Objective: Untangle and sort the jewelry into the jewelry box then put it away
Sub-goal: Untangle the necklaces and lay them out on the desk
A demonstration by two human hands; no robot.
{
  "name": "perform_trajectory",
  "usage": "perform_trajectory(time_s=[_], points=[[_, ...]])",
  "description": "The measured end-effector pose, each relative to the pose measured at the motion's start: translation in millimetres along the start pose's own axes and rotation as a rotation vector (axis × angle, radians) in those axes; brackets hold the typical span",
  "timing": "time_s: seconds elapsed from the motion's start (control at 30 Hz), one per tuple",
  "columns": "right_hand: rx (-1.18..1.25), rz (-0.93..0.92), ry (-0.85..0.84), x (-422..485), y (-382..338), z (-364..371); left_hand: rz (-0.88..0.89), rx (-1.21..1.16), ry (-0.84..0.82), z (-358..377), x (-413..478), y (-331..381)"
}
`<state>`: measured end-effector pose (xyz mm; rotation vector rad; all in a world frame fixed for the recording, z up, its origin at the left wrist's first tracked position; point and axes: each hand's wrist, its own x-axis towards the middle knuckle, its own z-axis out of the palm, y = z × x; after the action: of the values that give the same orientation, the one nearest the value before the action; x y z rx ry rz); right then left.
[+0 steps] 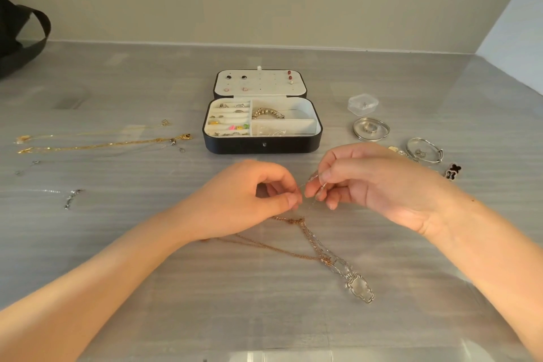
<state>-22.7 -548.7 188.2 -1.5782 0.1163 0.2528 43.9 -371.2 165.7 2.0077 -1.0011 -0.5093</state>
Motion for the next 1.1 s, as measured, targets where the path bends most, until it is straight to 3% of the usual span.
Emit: perform_trajectory(time_s=[0.17,0.4,0.7,0.9,1.1], points=[[-0.040,0.030,0.015,-1,0,4,0.018,0.017,0.083,3,0,-2],[-0.198,0.035,0.159,1,4,7,0.233,0.430,0.362,5,3,-14],[-0.836,-0.129,0.401,-6,8,5,0.511,0.514,0.143,4,-8,-17],[-0.808,-0.015,0.160,-15,6,12,0.563,0.573,0.109,2,-8,-22],[-0.812,0.028,0.067,-17,5,12,0.586,0.588,0.092,-1,-8,-24]])
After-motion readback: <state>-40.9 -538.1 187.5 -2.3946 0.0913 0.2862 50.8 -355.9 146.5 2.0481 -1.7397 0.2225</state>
